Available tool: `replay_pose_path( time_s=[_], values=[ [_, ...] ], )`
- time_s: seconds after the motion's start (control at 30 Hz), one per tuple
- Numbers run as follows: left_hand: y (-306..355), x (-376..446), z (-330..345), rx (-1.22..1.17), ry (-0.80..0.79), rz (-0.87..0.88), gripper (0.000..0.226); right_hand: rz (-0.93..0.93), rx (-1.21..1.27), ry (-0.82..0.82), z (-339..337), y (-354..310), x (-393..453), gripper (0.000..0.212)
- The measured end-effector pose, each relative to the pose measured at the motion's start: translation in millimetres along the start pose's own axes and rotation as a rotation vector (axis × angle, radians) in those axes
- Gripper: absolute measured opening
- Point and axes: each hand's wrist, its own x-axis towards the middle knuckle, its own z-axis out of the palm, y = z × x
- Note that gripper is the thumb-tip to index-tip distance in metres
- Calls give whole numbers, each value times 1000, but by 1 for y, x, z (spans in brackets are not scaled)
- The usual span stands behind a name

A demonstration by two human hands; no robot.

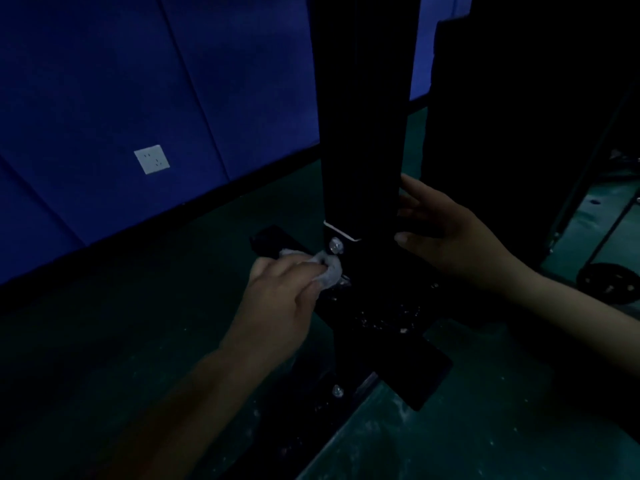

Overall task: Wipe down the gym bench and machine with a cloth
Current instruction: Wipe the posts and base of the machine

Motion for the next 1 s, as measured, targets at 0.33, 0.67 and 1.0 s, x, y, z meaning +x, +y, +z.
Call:
replay_pose_path(
  time_s=[0.33,0.67,1.0],
  values=[
    [55,-19,-4,-26,-183,146,43,36,-25,-79,-4,-1,-6,81],
    [76,-27,-16,-231,-404,291,36,97,32,-151,-5,-1,-15,81],
    [56,-14,-41,-31,-172,110,42,87,36,-131,0,-4,-15,78]
  ],
)
